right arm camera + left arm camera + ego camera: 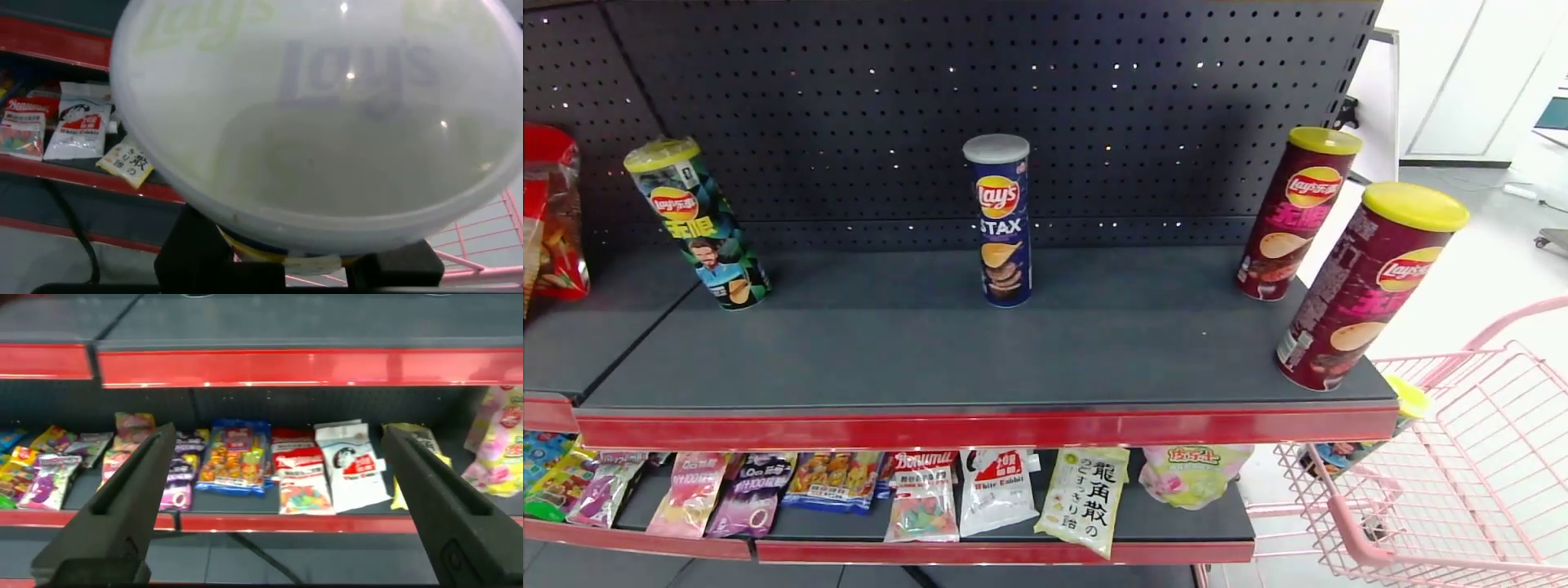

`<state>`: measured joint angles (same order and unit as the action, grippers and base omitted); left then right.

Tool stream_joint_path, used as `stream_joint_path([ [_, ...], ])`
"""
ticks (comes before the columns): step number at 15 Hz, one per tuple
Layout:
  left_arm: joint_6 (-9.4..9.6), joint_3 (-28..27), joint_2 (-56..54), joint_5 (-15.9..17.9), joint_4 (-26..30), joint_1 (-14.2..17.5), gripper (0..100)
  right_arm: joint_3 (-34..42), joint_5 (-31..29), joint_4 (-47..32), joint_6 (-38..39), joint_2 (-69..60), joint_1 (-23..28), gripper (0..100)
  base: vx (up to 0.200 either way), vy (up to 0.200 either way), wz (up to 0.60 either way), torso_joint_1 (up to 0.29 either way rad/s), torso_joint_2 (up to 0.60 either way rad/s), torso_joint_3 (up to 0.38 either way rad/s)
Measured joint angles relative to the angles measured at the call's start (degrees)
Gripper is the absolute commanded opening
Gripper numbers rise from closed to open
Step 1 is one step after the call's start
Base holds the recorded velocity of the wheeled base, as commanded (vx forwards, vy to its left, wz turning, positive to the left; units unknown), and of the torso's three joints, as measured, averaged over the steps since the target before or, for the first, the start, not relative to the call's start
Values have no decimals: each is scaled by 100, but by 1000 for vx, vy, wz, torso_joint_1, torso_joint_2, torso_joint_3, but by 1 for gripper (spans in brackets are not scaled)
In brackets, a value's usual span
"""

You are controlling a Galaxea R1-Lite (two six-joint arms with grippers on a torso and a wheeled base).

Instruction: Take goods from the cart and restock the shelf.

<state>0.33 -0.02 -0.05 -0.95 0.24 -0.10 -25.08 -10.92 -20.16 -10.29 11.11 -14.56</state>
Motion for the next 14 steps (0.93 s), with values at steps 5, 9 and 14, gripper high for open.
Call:
stream_joint_path([
  [5, 0, 2, 0, 2, 0, 0, 100, 20, 160, 55, 193, 22, -162, 0, 0, 200, 0, 4, 5, 2],
  [9, 0, 2, 0, 2, 0, -1, 100, -11, 167, 95, 195, 124, -322, 0, 0, 50, 0, 1, 1, 1],
  [14, 0, 0, 0, 0, 0, -1, 100, -2, 272, 101, 200, 234, -357, 0, 200, 0, 0, -3, 2, 3],
])
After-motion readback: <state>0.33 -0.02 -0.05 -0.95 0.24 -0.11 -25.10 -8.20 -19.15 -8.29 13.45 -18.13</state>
